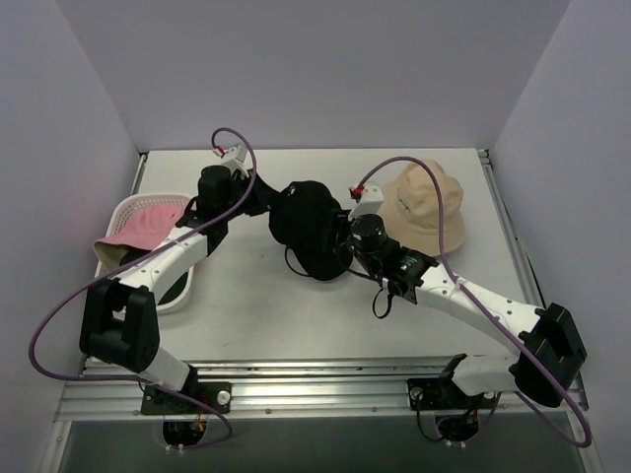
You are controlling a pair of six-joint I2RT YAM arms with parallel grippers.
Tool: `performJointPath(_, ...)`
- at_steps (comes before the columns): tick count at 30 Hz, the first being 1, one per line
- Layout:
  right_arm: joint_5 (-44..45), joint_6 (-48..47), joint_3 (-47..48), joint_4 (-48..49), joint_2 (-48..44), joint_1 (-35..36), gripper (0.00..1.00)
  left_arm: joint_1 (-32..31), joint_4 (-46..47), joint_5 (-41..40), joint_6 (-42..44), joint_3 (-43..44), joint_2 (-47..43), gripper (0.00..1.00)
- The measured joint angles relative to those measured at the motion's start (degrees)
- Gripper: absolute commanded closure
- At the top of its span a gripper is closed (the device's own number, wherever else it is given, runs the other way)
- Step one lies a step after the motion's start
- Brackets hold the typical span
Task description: Stack the hats
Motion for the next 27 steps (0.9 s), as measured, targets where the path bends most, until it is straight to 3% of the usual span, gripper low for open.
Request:
performJointPath(2, 0.33, -0.24, 0.0, -0.22, 0.0, -0.76, 0.51, -0.59, -0.02, -1.62, 0.02, -1.09, -1.84, 0.78)
performJointPath(6, 0.57, -0.61, 0.0, -1.42, 0.0, -3.3, 0.51, -1.38, -0.02, -3.39, -0.04, -2.08, -4.15, 0.66)
performJointPath(14, 0.72, -1.73, 0.0, -3.04, -2.01, -4.07, 0.51, -2.75, -1.07, -7.06, -0.04, -6.01, -9.22, 0.65)
performJointPath(27, -0.63, -1.99, -0.57, -3.21, -3.08, -2.19, 0.5, -4.96, -5.86, -13.62, 1.31, -6.8, -15.41, 0.51)
